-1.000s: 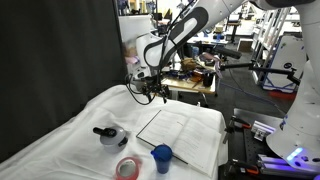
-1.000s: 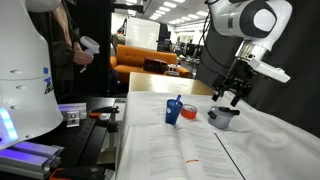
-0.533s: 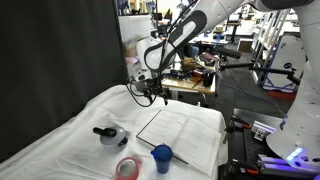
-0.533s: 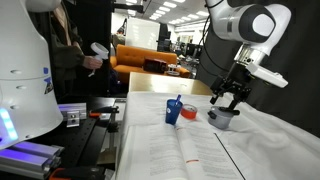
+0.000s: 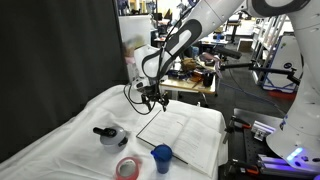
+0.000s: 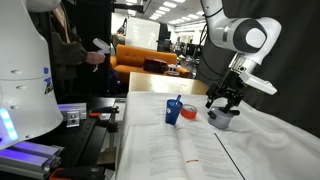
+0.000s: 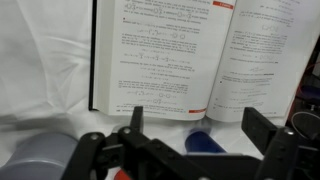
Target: Take the marker out of the cup and put it on the book
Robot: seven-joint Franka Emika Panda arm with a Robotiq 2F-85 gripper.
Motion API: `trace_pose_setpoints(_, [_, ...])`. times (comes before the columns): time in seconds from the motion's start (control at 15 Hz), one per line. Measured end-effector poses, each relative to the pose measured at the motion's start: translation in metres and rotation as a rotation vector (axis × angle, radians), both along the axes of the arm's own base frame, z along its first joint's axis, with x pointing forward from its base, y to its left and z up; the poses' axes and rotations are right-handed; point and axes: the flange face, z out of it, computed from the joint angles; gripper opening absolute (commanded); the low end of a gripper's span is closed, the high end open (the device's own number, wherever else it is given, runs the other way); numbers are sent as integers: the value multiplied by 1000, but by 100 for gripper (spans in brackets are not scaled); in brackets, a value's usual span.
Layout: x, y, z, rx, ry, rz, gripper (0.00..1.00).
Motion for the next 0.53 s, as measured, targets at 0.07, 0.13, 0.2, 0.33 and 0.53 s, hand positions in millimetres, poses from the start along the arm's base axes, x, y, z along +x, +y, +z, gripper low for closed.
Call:
trace_pose_setpoints(0.07, [3, 4, 3, 4, -14, 6, 100])
trace_pose_setpoints(0.13, [7, 8, 6, 9, -32, 12, 100])
trace_pose_setpoints(0.2, [11, 11, 10, 15, -51, 16, 100])
trace_pose_setpoints(0.33, [17, 19, 18, 25, -79, 23, 100])
trace_pose_setpoints(0.53, [18, 33, 24, 45, -90, 39, 100])
